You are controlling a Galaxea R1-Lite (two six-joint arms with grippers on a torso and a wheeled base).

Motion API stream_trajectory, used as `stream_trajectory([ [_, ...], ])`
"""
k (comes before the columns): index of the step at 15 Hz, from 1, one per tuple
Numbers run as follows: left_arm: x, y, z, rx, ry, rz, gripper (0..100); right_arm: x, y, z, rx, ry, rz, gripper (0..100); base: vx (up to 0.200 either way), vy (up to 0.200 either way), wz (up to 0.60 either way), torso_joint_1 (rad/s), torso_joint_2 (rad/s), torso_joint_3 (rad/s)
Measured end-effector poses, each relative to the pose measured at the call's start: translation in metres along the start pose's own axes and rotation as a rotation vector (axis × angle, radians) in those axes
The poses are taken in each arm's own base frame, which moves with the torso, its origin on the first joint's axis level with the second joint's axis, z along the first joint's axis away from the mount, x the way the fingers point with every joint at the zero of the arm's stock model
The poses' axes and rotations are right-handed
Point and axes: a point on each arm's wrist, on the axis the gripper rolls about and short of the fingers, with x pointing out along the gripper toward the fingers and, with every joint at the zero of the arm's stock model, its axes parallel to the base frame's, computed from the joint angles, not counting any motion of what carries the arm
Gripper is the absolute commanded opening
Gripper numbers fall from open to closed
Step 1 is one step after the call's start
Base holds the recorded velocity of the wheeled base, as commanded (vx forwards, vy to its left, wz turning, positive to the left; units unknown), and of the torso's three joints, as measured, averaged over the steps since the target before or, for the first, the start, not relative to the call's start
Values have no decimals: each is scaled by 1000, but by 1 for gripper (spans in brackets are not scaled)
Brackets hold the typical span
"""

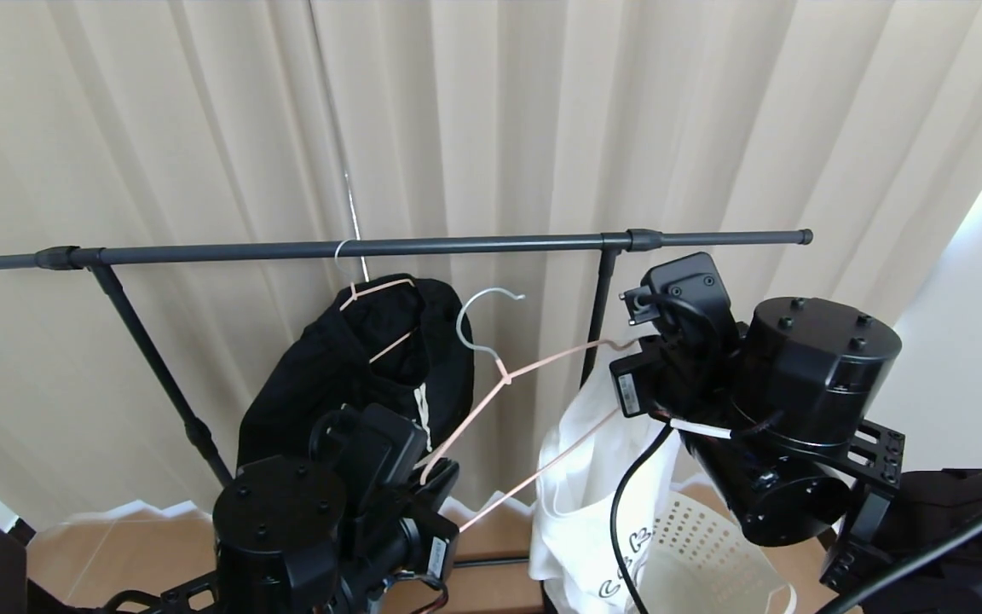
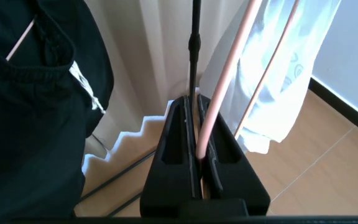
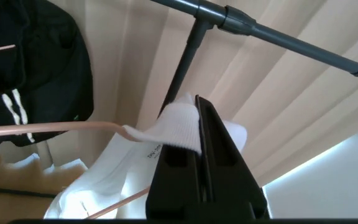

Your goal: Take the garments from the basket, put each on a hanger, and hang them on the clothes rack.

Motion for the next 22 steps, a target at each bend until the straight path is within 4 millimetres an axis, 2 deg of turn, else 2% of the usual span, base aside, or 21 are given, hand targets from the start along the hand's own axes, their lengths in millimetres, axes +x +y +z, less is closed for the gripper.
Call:
stream_trajectory([
  [12, 1, 0, -3, 5, 14, -2, 0, -44, 41, 16, 48, -89, 155, 0, 0, 0, 0, 0, 0, 0],
  [20, 3, -1, -5, 5, 21, -3, 0, -57, 52, 17, 61, -102, 203, 0, 0, 0, 0, 0, 0, 0],
  [21, 2, -1, -5, 4, 16, -2, 0, -57, 52, 18, 64, -103, 202, 100, 0, 0, 0, 0, 0, 0],
  [22, 2, -1, -3, 0, -8, -3, 0, -56, 51, 19, 70, -106, 199, 100, 0, 0, 0, 0, 0, 0],
])
